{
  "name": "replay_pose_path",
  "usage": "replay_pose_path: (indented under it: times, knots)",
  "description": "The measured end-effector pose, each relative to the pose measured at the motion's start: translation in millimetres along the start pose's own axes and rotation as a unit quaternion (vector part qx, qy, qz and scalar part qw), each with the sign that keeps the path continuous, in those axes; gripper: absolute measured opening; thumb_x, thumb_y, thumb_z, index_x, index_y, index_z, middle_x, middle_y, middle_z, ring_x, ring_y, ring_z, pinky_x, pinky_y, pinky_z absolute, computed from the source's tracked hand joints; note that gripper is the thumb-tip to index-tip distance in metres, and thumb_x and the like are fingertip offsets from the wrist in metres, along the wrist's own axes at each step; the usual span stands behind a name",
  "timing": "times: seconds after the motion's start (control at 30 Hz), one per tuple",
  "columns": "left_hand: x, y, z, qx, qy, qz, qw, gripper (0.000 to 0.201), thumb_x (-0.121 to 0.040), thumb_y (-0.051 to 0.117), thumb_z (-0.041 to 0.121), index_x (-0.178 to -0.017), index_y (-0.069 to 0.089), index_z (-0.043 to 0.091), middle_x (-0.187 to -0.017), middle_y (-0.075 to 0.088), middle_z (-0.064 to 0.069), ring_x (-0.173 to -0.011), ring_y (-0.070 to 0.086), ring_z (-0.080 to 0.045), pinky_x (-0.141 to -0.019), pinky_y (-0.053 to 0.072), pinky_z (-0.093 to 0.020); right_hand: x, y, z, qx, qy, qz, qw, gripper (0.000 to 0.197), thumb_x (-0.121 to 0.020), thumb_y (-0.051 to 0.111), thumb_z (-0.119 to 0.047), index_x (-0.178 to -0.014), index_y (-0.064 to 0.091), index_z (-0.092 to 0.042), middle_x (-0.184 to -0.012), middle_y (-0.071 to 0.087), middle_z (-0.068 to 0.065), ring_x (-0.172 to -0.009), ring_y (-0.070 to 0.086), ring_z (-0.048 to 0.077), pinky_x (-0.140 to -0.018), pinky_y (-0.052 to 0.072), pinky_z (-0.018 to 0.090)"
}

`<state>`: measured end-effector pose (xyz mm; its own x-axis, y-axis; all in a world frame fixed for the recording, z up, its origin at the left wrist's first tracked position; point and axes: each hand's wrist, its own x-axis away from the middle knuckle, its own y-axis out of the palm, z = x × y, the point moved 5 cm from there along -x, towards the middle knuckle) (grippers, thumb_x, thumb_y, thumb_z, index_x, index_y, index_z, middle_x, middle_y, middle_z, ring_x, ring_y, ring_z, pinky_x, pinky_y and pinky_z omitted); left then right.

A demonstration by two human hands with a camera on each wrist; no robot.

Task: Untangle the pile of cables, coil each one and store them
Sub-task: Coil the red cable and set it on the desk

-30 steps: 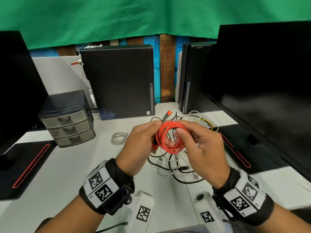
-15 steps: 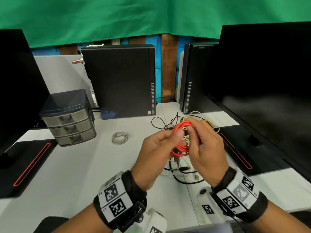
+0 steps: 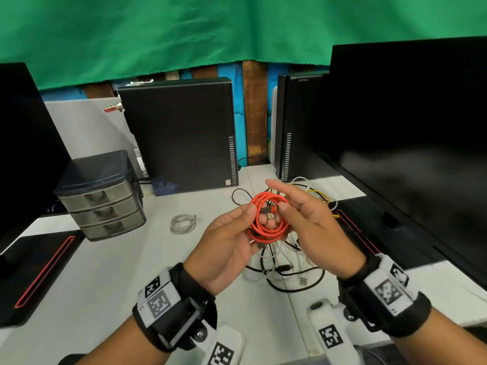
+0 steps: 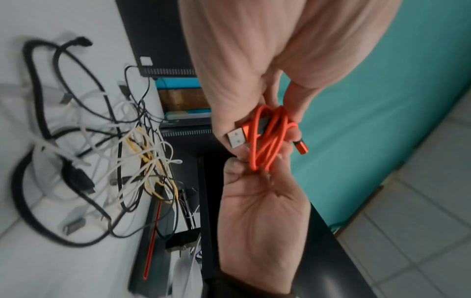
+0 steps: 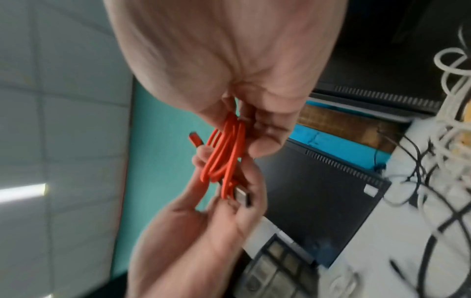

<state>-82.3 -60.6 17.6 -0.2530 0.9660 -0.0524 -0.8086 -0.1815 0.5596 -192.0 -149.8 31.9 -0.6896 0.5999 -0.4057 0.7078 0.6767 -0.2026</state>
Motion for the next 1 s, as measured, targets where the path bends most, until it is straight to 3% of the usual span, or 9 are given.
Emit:
replay_pose_path:
  times: [0.07, 0.13, 0.23, 0.4, 0.53, 0.67, 0.77, 0.9, 1.0]
  knots:
    - [-1.1, -3.5, -0.2, -0.005, -0.007, 0.007, 1.000, 0.032, -0.092, 0.053, 0.022, -0.112, 0.064, 0.000, -0.079, 0.065, -0.006, -0.078, 0.065, -0.015, -0.089, 0.055, -0.038, 6.6, 4.5, -4.5, 0.232, -0.132, 0.031, 0.963, 0.046, -0.099, 0.047, -0.024, -0.145, 0.051, -0.030, -0.112, 0.063, -0.002, -0.099, 0.061, 0.017, -0.085, 0.056, 0.040]
    - [-2.2, -8.7, -0.2, -0.031, -0.009, 0.021, 0.999, 0.033, -0.091, 0.054, 0.024, -0.112, 0.066, 0.002, -0.079, 0.064, -0.007, -0.077, 0.064, -0.016, -0.085, 0.056, -0.036, 13.0, 7.4, -7.5, 0.396, -0.242, 0.066, 0.883, 0.044, -0.098, 0.052, -0.023, -0.141, 0.057, -0.019, -0.116, 0.060, 0.002, -0.096, 0.058, 0.016, -0.073, 0.056, 0.037]
    - [-2.3, -13.9, -1.0, -0.055, -0.012, 0.034, 0.998, 0.036, -0.090, 0.054, 0.026, -0.114, 0.065, 0.001, -0.076, 0.062, -0.005, -0.076, 0.062, -0.015, -0.086, 0.053, -0.038, 14.9, 3.4, -11.8, 0.445, -0.301, 0.090, 0.839, 0.032, -0.097, 0.061, -0.028, -0.125, 0.069, -0.013, -0.113, 0.067, 0.005, -0.087, 0.063, 0.019, -0.060, 0.056, 0.037]
    - [-5.1, -16.1, -3.0, -0.054, -0.009, 0.043, 0.998, 0.038, -0.093, 0.054, 0.026, -0.117, 0.066, 0.001, -0.074, 0.055, -0.004, -0.074, 0.056, -0.014, -0.087, 0.047, -0.039, 15.0, 8.7, -18.3, 0.464, -0.281, 0.074, 0.837, 0.028, -0.100, 0.057, -0.036, -0.096, 0.067, -0.010, -0.106, 0.066, 0.003, -0.072, 0.062, 0.018, -0.048, 0.051, 0.036]
    - [-3.5, -15.7, -2.4, -0.107, 0.003, 0.031, 0.994, 0.029, -0.099, 0.050, 0.026, -0.110, 0.067, 0.004, -0.072, 0.059, 0.000, -0.070, 0.059, -0.009, -0.082, 0.049, -0.033, 12.8, 14.3, -17.3, 0.496, -0.211, 0.026, 0.842, 0.032, -0.104, 0.040, -0.039, -0.096, 0.058, -0.014, -0.103, 0.058, -0.002, -0.077, 0.053, 0.016, -0.050, 0.048, 0.034]
    - [-1.9, -11.7, -3.0, -0.264, 0.042, 0.028, 0.963, 0.039, -0.085, 0.070, 0.041, -0.113, 0.064, 0.015, -0.087, 0.068, 0.003, -0.082, 0.065, -0.008, -0.079, 0.052, -0.024, 12.7, 12.7, -15.5, 0.430, -0.166, 0.008, 0.888, 0.019, -0.102, 0.041, -0.030, -0.098, 0.054, -0.016, -0.087, 0.051, -0.007, -0.064, 0.046, 0.013, -0.052, 0.042, 0.031]
    - [-4.3, -15.1, 0.4, -0.321, 0.064, 0.047, 0.944, 0.036, -0.086, 0.072, 0.032, -0.117, 0.060, 0.017, -0.104, 0.072, 0.001, -0.097, 0.069, -0.010, -0.084, 0.054, -0.023, 10.0, 6.1, -12.0, 0.353, -0.127, 0.003, 0.927, 0.018, -0.105, 0.042, -0.030, -0.093, 0.049, -0.019, -0.072, 0.049, -0.011, -0.061, 0.046, 0.014, -0.053, 0.038, 0.026]
    - [-5.4, -17.4, 8.7, -0.399, 0.110, 0.053, 0.909, 0.014, -0.095, 0.065, 0.013, -0.106, 0.063, 0.021, -0.076, 0.067, 0.020, -0.074, 0.063, 0.002, -0.073, 0.049, -0.015, 9.2, 5.5, -12.8, 0.281, -0.108, -0.009, 0.954, 0.021, -0.105, 0.043, -0.034, -0.090, 0.048, -0.021, -0.062, 0.049, -0.010, -0.056, 0.048, 0.015, -0.050, 0.038, 0.024]
    - [-1.7, -16.3, 6.5, -0.429, 0.131, 0.055, 0.892, 0.009, -0.087, 0.068, 0.027, -0.090, 0.060, 0.024, -0.066, 0.056, 0.019, -0.067, 0.053, -0.005, -0.071, 0.049, -0.027, 8.9, 7.1, -9.9, 0.251, -0.095, -0.009, 0.963, 0.026, -0.103, 0.039, -0.044, -0.092, 0.050, -0.022, -0.067, 0.056, -0.007, -0.062, 0.056, 0.019, -0.055, 0.053, 0.042]
